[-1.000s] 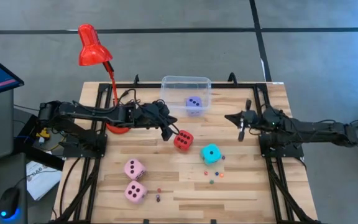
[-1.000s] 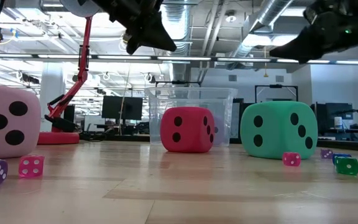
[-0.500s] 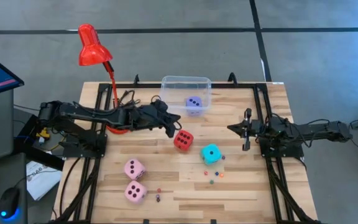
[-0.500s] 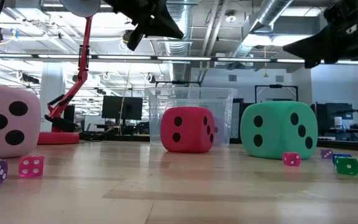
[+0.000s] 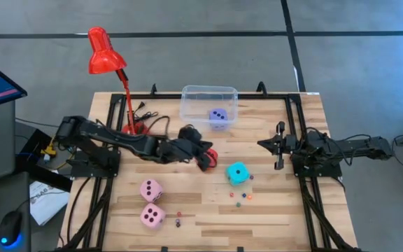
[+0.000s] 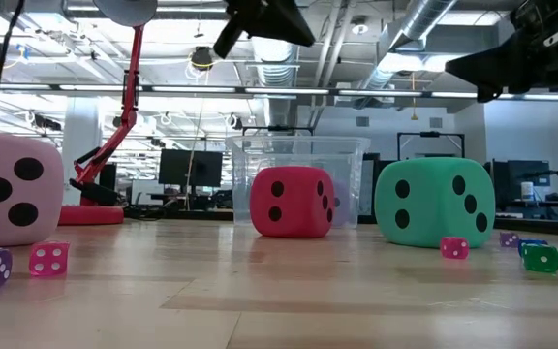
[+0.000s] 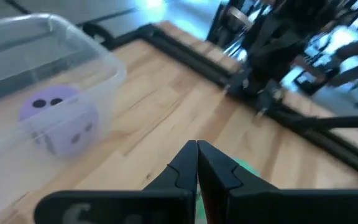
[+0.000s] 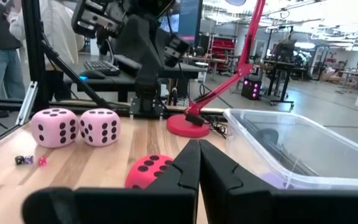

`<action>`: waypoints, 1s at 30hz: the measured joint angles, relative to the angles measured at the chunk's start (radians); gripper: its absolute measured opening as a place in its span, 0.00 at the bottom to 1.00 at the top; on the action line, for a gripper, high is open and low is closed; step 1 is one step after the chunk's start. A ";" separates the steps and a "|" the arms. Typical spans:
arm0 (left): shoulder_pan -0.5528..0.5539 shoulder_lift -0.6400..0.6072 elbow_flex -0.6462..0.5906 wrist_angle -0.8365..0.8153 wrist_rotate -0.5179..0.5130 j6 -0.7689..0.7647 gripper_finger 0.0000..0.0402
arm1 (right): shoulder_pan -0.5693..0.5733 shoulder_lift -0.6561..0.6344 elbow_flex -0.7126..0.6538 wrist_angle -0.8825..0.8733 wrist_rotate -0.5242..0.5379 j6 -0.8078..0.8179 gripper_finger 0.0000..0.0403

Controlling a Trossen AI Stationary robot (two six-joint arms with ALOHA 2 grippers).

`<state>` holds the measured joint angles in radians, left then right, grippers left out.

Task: Pick & Place Dice
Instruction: Put the large red die into the transparent bin

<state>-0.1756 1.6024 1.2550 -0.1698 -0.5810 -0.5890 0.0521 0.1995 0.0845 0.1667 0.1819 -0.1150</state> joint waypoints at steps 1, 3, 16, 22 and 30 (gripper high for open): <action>0.001 0.023 0.034 -0.041 -0.004 -0.014 0.00 | 0.000 -0.001 0.000 -0.003 0.000 0.000 0.00; 0.003 0.061 0.098 -0.134 -0.014 -0.035 0.00 | 0.000 -0.001 0.000 -0.006 0.000 0.000 0.00; 0.007 0.251 0.431 -0.500 -0.022 -0.135 0.00 | -0.002 -0.001 0.000 -0.017 0.003 -0.016 0.00; 0.015 0.313 0.546 -0.707 -0.003 -0.230 0.00 | -0.002 -0.001 0.000 -0.017 0.003 -0.016 0.00; 0.070 0.343 0.550 -0.818 0.209 -0.290 0.00 | -0.002 -0.001 0.000 -0.023 0.003 -0.024 0.00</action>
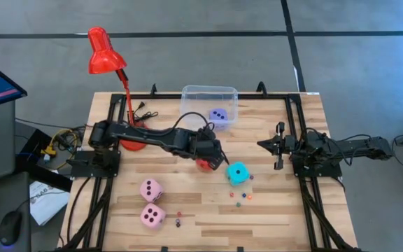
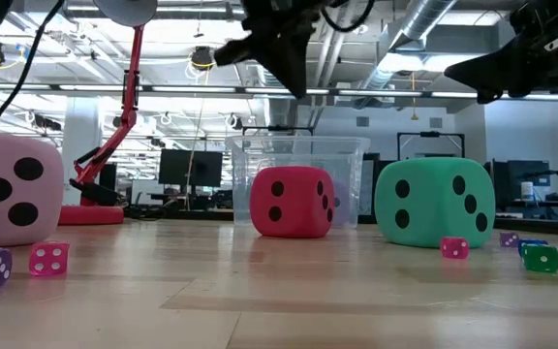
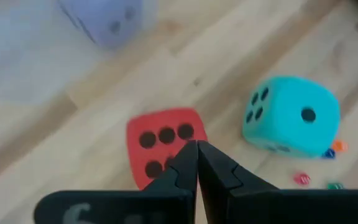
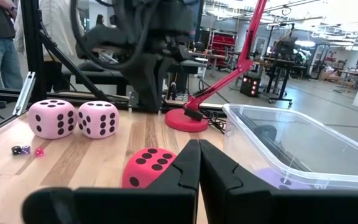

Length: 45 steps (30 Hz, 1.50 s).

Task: Pick & Place Dice
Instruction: Put the large red die into the transparent bin

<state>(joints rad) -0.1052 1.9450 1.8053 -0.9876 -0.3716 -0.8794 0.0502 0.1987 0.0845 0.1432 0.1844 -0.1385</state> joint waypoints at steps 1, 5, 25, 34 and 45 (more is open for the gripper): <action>0.008 0.000 -0.001 0.000 0.032 0.005 0.00 | 0.000 0.000 0.000 -0.001 0.000 -0.002 0.00; 0.035 -0.003 -0.001 -0.016 0.105 0.007 0.02 | 0.000 0.000 0.000 -0.004 0.000 -0.003 0.00; 0.085 -0.008 -0.002 -0.060 0.161 0.008 0.80 | 0.000 0.000 0.000 -0.019 0.000 -0.019 0.00; 0.093 -0.008 -0.002 -0.060 0.180 0.007 0.97 | 0.000 0.000 0.000 -0.019 0.000 -0.019 0.00; 0.132 -0.007 -0.002 -0.060 0.180 -0.022 0.99 | 0.000 0.000 0.000 -0.019 0.000 -0.019 0.00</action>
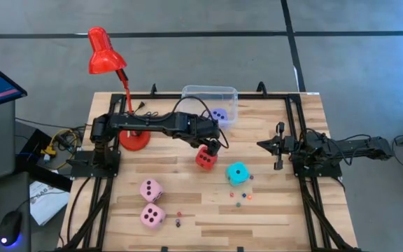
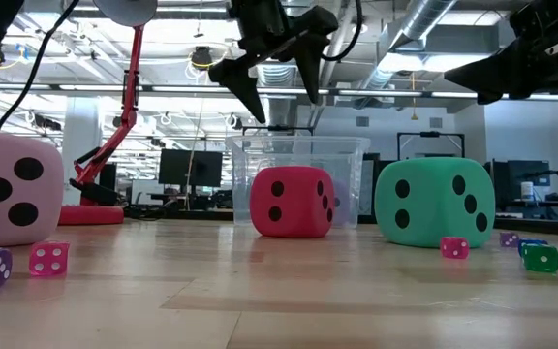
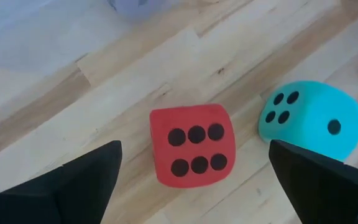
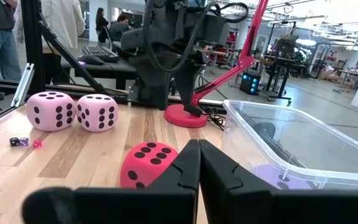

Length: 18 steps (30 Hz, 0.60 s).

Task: Pick & Place Dice
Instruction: Put the large red die into the transparent bin

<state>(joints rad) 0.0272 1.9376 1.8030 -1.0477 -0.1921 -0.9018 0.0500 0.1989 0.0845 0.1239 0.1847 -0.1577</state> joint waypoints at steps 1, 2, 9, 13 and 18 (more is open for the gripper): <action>0.002 0.002 0.000 0.001 0.000 0.004 0.99 | 0.000 0.000 0.000 0.000 0.000 0.000 0.00; 0.001 0.004 0.000 0.003 0.000 0.008 0.99 | 0.000 0.000 0.000 0.000 0.000 0.000 0.00; -0.007 0.035 -0.001 0.028 0.005 0.010 0.99 | 0.000 0.000 0.000 0.000 0.000 0.000 0.00; -0.009 0.065 0.000 0.053 0.036 0.000 0.99 | 0.000 0.000 0.000 -0.002 0.000 0.000 0.00; -0.009 0.109 0.000 0.052 0.059 0.000 0.99 | -0.001 0.002 -0.001 -0.009 0.000 0.000 0.00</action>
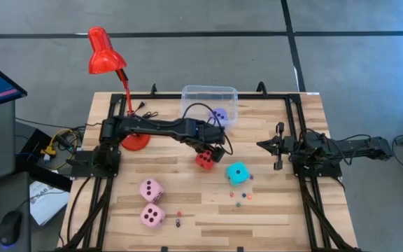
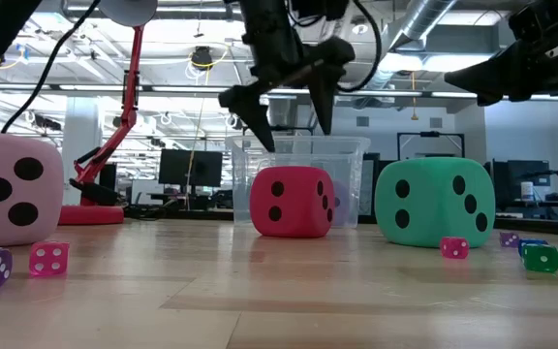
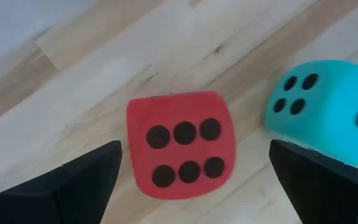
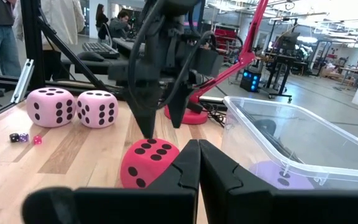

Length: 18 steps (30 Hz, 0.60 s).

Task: Pick & Place Dice
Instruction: Put the large red die into the transparent bin

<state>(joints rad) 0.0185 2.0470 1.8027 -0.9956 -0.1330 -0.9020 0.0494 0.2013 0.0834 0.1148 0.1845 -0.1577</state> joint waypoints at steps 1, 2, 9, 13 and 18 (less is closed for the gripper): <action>0.001 0.006 0.000 0.003 0.001 0.000 0.99 | 0.000 0.001 0.000 0.001 0.000 0.000 0.00; 0.003 0.011 -0.001 -0.002 0.003 0.000 0.99 | 0.000 0.001 0.000 -0.001 0.000 0.000 0.00; 0.004 0.041 0.000 0.007 0.034 -0.001 0.99 | 0.000 0.001 0.000 -0.003 0.000 0.000 0.00; 0.003 0.042 0.000 0.012 0.035 -0.001 0.99 | 0.000 0.001 0.000 -0.002 0.000 -0.002 0.00; 0.003 0.042 0.000 0.010 0.035 -0.001 1.00 | 0.000 0.001 0.000 -0.003 0.000 -0.003 0.00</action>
<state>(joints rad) 0.0219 2.0895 1.8023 -0.9856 -0.0981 -0.9031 0.0494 0.2024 0.0834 0.1116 0.1848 -0.1604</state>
